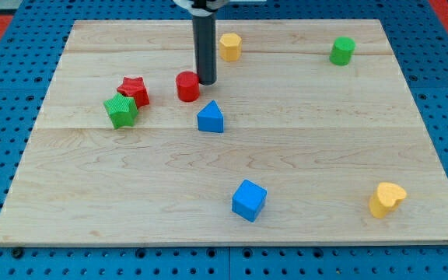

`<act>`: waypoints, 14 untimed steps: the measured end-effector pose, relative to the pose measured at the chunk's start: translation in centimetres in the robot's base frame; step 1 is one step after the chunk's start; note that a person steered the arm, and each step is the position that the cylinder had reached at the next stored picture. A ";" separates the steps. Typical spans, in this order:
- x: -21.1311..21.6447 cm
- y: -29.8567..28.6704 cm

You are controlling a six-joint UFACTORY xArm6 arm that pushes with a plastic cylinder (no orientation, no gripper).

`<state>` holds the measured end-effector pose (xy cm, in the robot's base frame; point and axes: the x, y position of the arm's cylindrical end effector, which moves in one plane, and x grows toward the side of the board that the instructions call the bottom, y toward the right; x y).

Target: Locate green circle vertically towards yellow hexagon

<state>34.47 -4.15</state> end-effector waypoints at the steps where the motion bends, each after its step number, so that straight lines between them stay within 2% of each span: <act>1: 0.0 -1.9; 3: 0.0 -3.0; 4: 0.0 -7.6; 5: 0.0 -7.6; 6: 0.0 -3.5; 9: 0.0 28.2; 10: 0.2 34.9; 11: -0.3 35.2; 12: -6.1 32.8; 13: -6.6 32.3; 14: -10.4 29.6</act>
<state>24.03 25.48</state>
